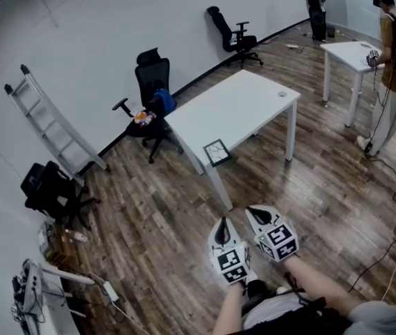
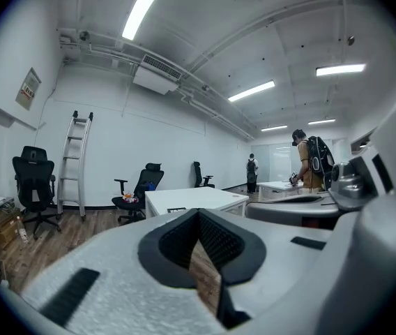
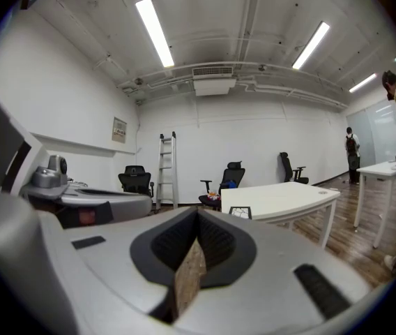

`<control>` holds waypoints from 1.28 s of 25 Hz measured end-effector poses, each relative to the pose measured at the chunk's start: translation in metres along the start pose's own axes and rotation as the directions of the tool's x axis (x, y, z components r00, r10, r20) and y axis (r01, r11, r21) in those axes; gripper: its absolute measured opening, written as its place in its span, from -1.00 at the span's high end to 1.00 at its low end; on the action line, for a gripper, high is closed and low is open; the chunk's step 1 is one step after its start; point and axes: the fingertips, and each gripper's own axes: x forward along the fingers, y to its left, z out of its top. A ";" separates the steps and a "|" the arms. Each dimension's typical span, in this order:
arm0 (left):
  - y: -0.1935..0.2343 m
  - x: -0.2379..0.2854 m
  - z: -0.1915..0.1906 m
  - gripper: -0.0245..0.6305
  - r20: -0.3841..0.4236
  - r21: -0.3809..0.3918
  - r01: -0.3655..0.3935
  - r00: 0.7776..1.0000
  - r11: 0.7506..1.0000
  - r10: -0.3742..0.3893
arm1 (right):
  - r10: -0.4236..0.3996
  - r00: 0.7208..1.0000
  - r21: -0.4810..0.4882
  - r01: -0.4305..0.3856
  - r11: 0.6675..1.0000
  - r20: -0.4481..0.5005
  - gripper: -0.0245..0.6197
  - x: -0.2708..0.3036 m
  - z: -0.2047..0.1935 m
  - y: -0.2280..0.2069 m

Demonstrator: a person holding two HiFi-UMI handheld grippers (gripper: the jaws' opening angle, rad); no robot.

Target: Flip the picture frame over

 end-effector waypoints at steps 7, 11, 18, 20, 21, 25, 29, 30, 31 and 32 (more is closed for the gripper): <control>0.027 0.045 0.010 0.92 0.005 0.031 0.054 0.999 0.998 -0.054 | -0.042 0.999 0.013 0.042 0.999 -0.008 0.91 0.052 0.004 -0.007; 0.039 0.064 0.010 0.92 -0.005 0.027 0.085 0.996 0.996 -0.085 | -0.075 0.997 0.019 0.075 0.997 -0.006 0.91 0.074 0.004 -0.011; 0.060 0.085 0.012 0.92 -0.011 0.026 0.116 0.993 0.993 -0.116 | -0.126 0.992 0.036 0.126 0.991 -0.007 0.91 0.098 0.005 -0.015; 0.061 0.089 0.011 0.92 -0.016 0.025 0.123 0.992 0.992 -0.123 | -0.137 0.990 0.039 0.138 0.990 -0.004 0.91 0.099 0.007 -0.018; 0.061 0.091 0.010 0.92 -0.017 0.022 0.127 0.992 0.992 -0.126 | -0.145 0.989 0.040 0.145 0.989 -0.002 0.91 0.099 0.007 -0.020; 0.057 0.099 0.010 0.92 -0.017 0.002 0.141 0.990 0.990 -0.141 | -0.167 0.986 0.041 0.167 0.985 -0.003 0.91 0.099 0.006 -0.030; 0.058 0.113 0.013 0.92 -0.023 0.011 0.146 0.989 0.989 -0.145 | -0.174 0.985 0.043 0.175 0.984 -0.017 0.91 0.110 0.004 -0.040; 0.058 0.119 0.014 0.92 -0.020 0.013 0.144 0.989 0.989 -0.144 | -0.173 0.985 0.044 0.174 0.984 -0.019 0.91 0.115 0.005 -0.044; 0.059 0.125 0.015 0.92 -0.021 0.014 0.142 0.990 0.990 -0.142 | -0.169 0.985 0.043 0.170 0.985 -0.019 0.91 0.120 0.006 -0.048; 0.060 0.131 0.015 0.92 -0.024 0.011 0.139 0.990 0.990 -0.139 | -0.163 0.986 0.042 0.164 0.986 -0.022 0.91 0.126 0.007 -0.051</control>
